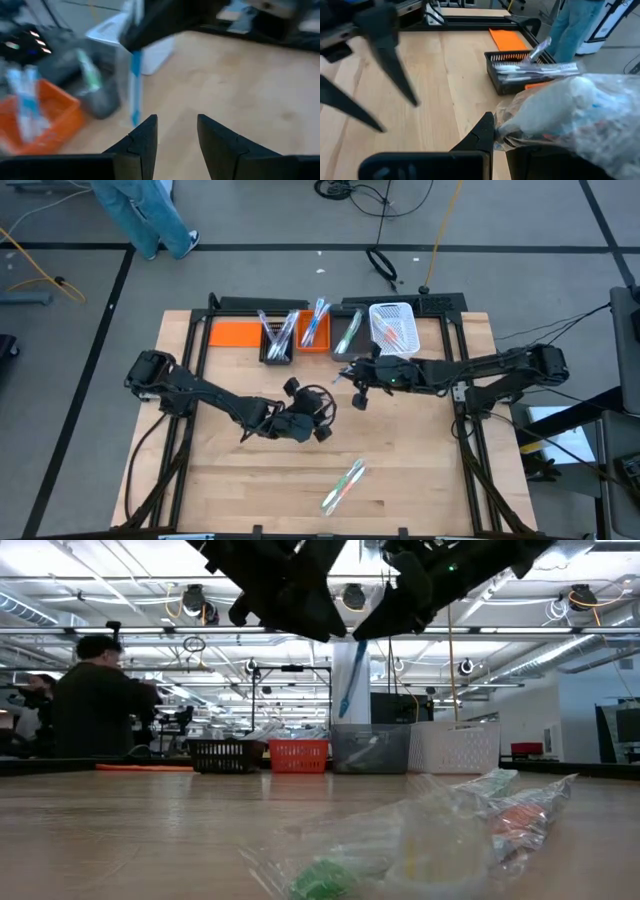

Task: Pick & Place Toothbrushes
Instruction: Put the blue toothbrush into the orange basket

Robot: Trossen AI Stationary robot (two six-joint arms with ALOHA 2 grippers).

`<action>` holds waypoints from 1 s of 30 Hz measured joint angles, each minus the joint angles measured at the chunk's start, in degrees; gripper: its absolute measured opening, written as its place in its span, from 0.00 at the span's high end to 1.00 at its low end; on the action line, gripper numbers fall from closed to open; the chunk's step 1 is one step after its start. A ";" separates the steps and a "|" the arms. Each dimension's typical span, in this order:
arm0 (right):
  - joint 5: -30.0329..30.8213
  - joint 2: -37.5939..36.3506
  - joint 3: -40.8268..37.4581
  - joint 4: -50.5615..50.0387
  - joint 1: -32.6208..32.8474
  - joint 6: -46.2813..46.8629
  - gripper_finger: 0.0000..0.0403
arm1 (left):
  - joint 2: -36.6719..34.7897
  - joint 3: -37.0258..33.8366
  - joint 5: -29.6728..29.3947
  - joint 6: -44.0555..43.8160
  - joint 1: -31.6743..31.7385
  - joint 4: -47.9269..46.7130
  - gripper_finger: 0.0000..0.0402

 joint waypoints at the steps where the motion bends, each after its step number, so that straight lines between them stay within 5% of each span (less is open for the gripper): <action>1: -0.02 0.49 0.36 0.25 0.00 -0.14 0.96 | 0.00 0.00 -1.13 1.03 0.37 -0.55 0.65; 7: -1.49 1.57 1.65 0.18 0.60 -2.00 0.96 | 0.02 -0.02 -2.79 2.02 3.56 -2.47 0.65; 16: -1.41 1.55 1.99 1.62 0.81 -3.13 0.96 | 0.02 -0.02 5.84 5.04 7.12 1.30 0.65; 30: -4.11 1.55 1.95 3.05 0.79 -2.97 0.96 | 0.07 -0.02 8.15 11.42 9.42 5.96 0.66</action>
